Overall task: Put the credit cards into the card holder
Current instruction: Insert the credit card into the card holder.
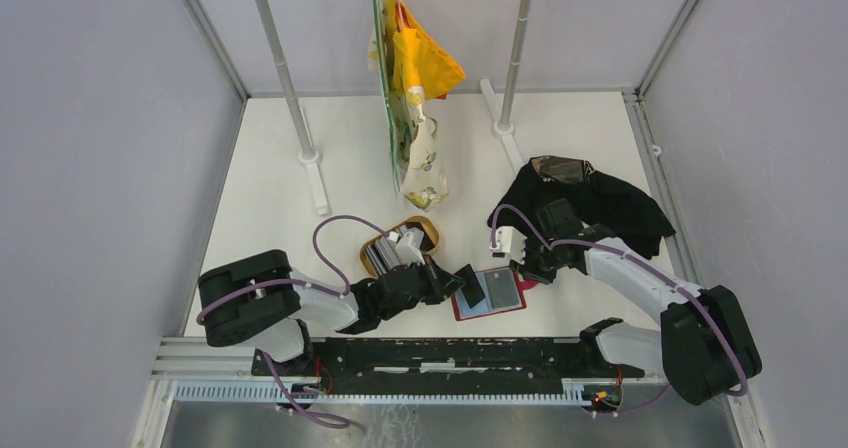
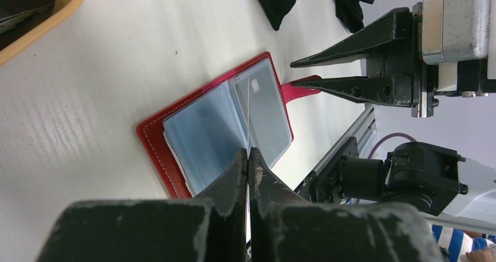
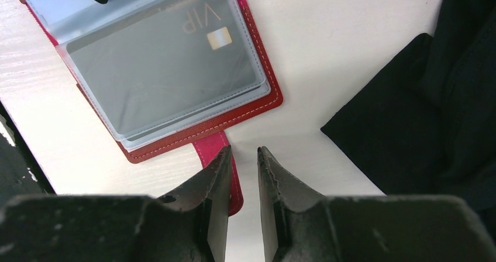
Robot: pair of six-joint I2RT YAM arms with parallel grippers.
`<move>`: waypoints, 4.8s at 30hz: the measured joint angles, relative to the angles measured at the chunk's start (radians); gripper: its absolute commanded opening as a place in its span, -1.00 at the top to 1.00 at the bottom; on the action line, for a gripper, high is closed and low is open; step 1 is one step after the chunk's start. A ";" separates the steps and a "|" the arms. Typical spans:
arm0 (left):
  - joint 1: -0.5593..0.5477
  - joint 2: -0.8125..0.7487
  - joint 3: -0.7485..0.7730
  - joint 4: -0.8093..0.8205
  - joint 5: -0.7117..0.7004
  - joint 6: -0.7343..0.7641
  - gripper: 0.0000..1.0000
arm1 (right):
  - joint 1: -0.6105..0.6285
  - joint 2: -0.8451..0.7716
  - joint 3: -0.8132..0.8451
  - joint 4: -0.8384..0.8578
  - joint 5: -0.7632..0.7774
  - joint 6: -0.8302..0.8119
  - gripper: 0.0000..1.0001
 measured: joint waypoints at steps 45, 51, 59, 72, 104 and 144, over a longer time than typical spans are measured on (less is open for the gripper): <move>0.020 0.121 0.016 0.081 0.079 -0.090 0.96 | 0.000 0.032 -0.006 -0.004 0.016 -0.008 0.46; 0.022 0.134 0.031 0.057 0.082 -0.094 0.96 | 0.000 0.038 -0.006 -0.003 0.016 -0.008 0.47; 0.023 0.144 0.039 0.049 0.098 -0.097 0.96 | 0.001 0.043 -0.006 -0.002 0.016 -0.008 0.48; 0.025 0.176 0.045 0.068 0.121 -0.099 0.96 | 0.002 0.045 -0.005 0.000 0.016 -0.008 0.48; 0.046 0.258 0.085 0.121 0.204 -0.146 0.96 | 0.005 0.053 -0.002 -0.003 0.018 -0.008 0.49; 0.063 0.239 0.147 -0.042 0.257 -0.221 0.96 | 0.020 0.067 0.009 -0.010 0.042 -0.007 0.50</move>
